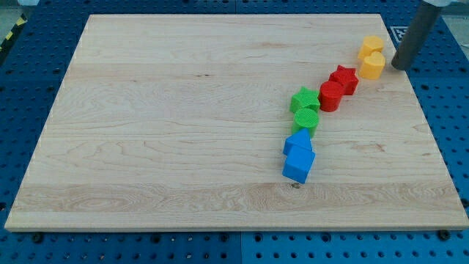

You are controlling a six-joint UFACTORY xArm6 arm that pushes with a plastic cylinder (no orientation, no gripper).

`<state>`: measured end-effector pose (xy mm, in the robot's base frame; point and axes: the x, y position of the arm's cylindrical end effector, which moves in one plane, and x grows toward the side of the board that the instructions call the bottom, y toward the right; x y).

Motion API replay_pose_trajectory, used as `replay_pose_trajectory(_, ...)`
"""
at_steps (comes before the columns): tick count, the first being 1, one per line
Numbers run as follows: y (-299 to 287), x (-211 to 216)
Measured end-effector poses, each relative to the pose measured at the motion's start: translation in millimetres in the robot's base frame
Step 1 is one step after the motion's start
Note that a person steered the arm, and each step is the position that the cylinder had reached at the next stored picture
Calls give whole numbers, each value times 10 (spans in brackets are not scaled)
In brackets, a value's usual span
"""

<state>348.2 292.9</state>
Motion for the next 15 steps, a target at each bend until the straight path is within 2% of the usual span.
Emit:
replay_pose_trajectory(2, -257, 1)
replay_pose_trajectory(5, -280, 23)
replay_pose_trajectory(8, -952, -73)
replay_pose_trajectory(10, -1136, -236)
replay_pose_trajectory(12, -1566, -243)
replay_pose_trajectory(13, -1658, -496)
replay_pose_trajectory(15, -1777, -345)
